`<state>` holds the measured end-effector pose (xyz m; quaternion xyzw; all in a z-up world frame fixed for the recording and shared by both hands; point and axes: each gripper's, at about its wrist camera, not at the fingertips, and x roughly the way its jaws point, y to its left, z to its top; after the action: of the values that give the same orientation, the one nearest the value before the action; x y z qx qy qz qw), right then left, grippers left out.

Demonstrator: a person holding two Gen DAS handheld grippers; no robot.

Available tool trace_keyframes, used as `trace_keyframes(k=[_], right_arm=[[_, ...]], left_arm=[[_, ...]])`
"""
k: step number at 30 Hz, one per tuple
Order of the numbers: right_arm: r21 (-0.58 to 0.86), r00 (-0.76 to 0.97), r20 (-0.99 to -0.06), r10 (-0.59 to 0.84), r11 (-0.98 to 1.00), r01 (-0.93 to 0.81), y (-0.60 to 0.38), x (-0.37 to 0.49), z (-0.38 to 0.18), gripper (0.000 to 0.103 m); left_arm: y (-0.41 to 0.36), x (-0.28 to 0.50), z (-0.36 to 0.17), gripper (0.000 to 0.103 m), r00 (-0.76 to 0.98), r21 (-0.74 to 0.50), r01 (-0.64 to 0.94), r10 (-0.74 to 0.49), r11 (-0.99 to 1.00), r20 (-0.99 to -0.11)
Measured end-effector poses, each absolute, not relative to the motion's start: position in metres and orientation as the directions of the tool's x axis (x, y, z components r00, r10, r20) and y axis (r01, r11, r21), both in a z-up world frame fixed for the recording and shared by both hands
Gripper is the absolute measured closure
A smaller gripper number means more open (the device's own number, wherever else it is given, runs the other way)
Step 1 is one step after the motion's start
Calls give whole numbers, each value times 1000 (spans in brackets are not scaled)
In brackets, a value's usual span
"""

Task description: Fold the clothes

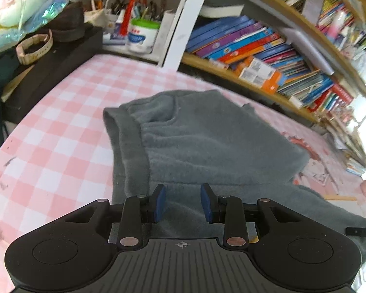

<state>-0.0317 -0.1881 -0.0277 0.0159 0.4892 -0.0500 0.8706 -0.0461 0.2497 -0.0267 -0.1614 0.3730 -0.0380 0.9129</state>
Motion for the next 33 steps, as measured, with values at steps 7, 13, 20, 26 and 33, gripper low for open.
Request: trace_keyframes(k=[7,13,20,26,33], right_arm=[[-8,536,-844,-30,999,44,-189,-34,-29,39],[10,508,-859,71,993,-121,-191,-23,-27,38],[123,574,-788,221,971,-206,-197,5,-4,40],[263,593,-733,333,943,-203,-200,59,0,40],[402,582,-702,410,903,-151,-204,131,-9,40]], left_arm=[[236,-47,-18,71,740,-303,-173,-79,937,-668],[214,-49,1,71,746,-237,-233,17,943,-666],[206,-44,2,71,709,-196,-320,97,927,-698],[204,-30,-5,71,667,-159,-350,126,923,-735],[207,-28,-11,71,651,-158,-393,154,906,-743]])
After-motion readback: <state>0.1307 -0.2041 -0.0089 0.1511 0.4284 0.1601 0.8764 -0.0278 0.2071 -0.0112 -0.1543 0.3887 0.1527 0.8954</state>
